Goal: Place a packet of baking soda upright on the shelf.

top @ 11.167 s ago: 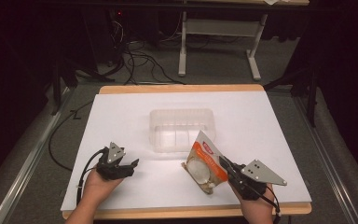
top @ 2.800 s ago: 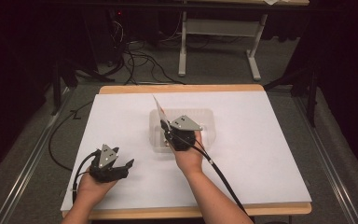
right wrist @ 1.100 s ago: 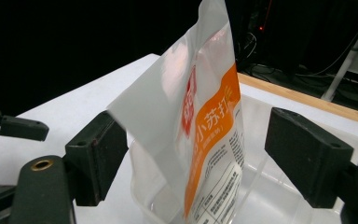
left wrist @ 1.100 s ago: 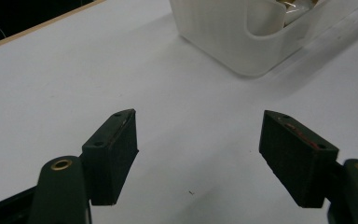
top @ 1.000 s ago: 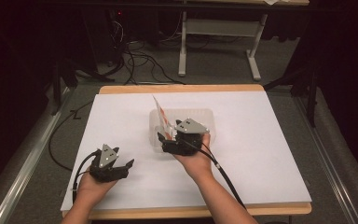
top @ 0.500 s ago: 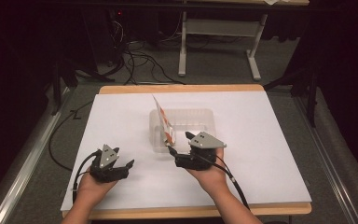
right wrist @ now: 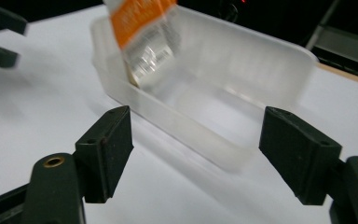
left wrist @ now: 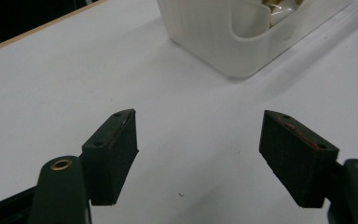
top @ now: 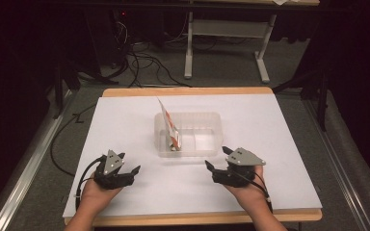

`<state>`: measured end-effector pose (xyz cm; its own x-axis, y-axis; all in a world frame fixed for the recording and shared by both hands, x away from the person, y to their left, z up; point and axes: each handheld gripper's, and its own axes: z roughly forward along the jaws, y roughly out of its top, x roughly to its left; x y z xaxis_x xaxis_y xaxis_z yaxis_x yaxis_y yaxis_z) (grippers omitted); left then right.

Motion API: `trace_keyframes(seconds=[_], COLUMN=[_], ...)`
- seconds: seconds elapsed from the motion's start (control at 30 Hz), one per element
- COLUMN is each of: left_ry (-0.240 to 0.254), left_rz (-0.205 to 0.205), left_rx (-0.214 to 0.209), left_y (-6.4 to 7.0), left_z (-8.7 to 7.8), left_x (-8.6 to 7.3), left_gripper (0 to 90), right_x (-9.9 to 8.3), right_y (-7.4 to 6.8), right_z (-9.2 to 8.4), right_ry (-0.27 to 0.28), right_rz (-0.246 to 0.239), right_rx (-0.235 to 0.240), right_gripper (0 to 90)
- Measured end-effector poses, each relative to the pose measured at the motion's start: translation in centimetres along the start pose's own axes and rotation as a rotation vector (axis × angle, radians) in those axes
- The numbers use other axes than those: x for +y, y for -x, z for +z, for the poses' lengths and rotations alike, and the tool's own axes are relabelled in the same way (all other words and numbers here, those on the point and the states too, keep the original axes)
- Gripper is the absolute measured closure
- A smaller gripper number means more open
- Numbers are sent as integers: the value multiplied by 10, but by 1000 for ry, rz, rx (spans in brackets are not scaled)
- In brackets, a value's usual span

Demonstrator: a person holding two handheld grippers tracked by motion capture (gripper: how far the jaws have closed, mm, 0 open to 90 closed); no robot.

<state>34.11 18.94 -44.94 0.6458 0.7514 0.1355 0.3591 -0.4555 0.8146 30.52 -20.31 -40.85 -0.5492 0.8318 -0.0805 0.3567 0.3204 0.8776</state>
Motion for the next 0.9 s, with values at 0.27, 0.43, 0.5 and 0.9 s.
trace_keyframes(seconds=[0.27,0.43,0.5,0.9], left_ry=[-10,-17,-19,-32], left_rz=[5,10,15,32], left_rx=[-8,-8,-8,-4], left_y=[5,9,11,13], left_z=[2,3,3,7], left_x=[0,1,0,1], left_gripper=[281,281,281,281], right_x=[-38,-47,-45,-43], right_y=[34,42,41,38], right_z=[-19,-5,-4,-1], right_ry=[-69,-137,-135,-120], right_rz=[90,131,112,81], right_rx=[-78,-89,-81,-47], right_gripper=[271,278,279,282])
